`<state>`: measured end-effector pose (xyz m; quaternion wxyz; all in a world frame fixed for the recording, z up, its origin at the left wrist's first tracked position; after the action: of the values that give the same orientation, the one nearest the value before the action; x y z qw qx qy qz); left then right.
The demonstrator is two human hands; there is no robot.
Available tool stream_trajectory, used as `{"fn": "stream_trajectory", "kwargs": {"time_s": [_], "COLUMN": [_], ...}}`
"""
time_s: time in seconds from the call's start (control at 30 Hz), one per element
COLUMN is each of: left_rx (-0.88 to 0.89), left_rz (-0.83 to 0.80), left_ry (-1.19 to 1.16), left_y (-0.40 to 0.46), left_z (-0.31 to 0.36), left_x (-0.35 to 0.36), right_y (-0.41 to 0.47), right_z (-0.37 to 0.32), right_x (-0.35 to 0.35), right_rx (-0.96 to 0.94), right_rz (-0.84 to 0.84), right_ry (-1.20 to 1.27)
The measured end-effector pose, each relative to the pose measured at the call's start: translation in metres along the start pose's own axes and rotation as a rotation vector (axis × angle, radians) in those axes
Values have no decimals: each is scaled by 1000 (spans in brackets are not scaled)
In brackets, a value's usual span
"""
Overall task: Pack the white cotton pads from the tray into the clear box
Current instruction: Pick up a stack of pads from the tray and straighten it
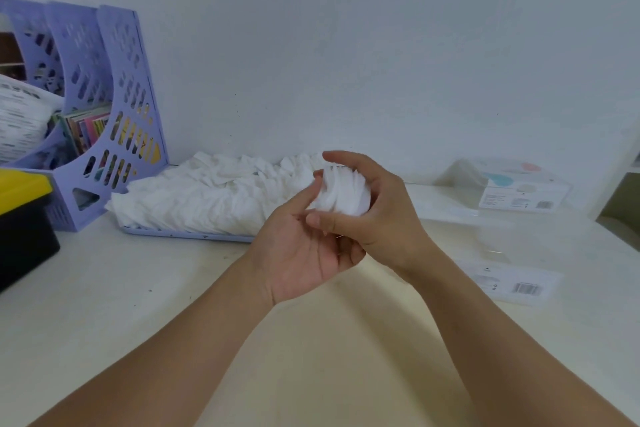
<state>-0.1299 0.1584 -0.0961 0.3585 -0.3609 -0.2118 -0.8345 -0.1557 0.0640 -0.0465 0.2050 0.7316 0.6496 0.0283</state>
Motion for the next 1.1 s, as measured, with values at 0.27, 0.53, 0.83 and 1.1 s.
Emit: {"fn": "stream_trajectory", "kwargs": {"time_s": [0.27,0.53,0.83,1.1], "left_rx": [67,98,85,36], "left_rz": [51,60,83,81], "left_ry": [339,276,253,181], "left_y": [1,3,7,5], "left_z": [6,10,6,6], "left_x": [-12,-12,-11,-10], "right_y": [-1,1,1,1], "right_z": [7,1,8,7], "right_x": [2,-7,1,-4], "right_rx": [30,-3,1,7], "right_rz": [-89,-63,-93,-84], "right_ry": [-281,-170,-247,-248]}}
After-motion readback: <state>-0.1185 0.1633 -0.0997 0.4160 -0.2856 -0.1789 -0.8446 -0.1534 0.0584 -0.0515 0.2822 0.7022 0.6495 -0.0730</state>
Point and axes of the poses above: each hand's wrist, its own y-axis towards the middle knuckle, its own x-axis out of the palm, z = x × y, the point moved 6 cm from there along y, towards the middle knuckle, and after that the axes turned 12 degrees about x, right-handed, at the moved point
